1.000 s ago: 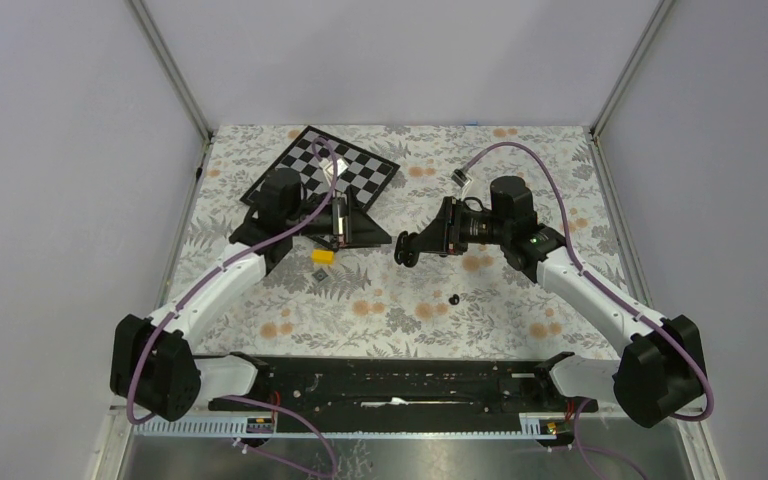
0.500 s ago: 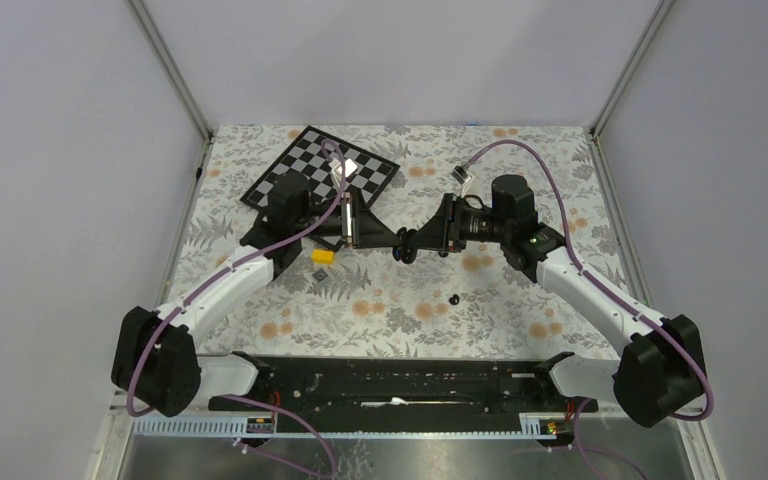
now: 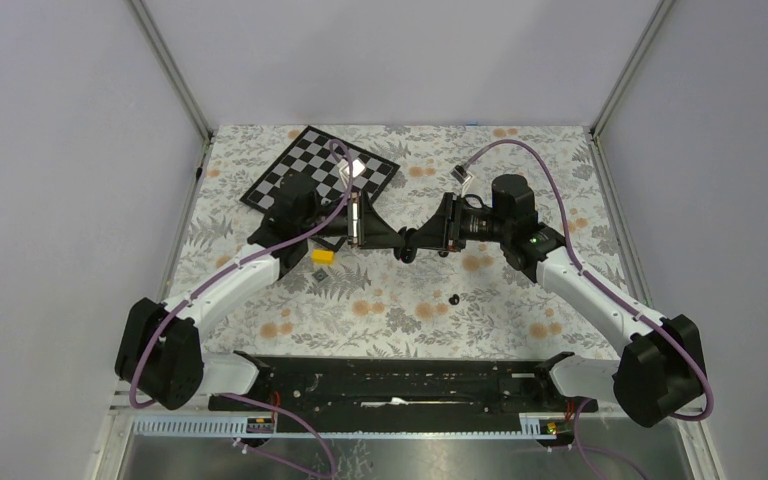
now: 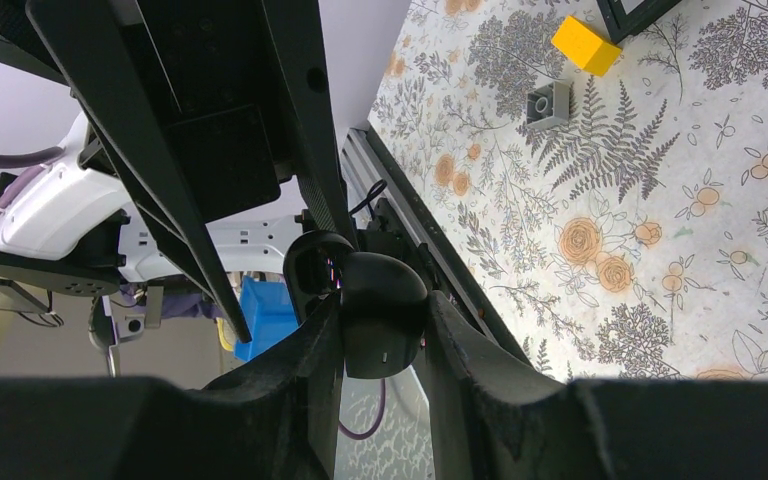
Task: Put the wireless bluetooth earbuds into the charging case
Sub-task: Adjust the charging case.
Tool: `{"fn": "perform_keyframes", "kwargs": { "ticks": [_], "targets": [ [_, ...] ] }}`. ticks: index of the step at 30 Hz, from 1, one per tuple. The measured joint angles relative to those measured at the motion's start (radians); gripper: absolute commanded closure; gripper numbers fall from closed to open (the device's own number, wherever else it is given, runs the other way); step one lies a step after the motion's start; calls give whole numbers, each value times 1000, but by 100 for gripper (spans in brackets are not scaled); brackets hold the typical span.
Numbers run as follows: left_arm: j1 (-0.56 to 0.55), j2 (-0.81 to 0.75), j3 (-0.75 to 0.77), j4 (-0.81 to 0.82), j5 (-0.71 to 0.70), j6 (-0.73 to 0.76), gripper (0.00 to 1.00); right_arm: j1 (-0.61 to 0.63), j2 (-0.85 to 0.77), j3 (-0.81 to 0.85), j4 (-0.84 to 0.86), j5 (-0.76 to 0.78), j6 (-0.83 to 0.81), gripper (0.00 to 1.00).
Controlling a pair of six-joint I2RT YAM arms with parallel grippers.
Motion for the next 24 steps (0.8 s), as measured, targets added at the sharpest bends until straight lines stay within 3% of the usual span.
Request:
{"fn": "perform_keyframes", "kwargs": {
  "ticks": [4,8,10,24],
  "targets": [
    [-5,2,0,0,3,0,48,0,0,0,0,0,0,100],
    [-8,6,0,-1,3,10,34,0,0,0,1,0,1,100],
    [-8,7,0,-7,3,14,33,0,0,0,2,0,1,100],
    [-8,12,0,-39,2,47,58,0,0,0,6,-8,1,100]
  ]
}}
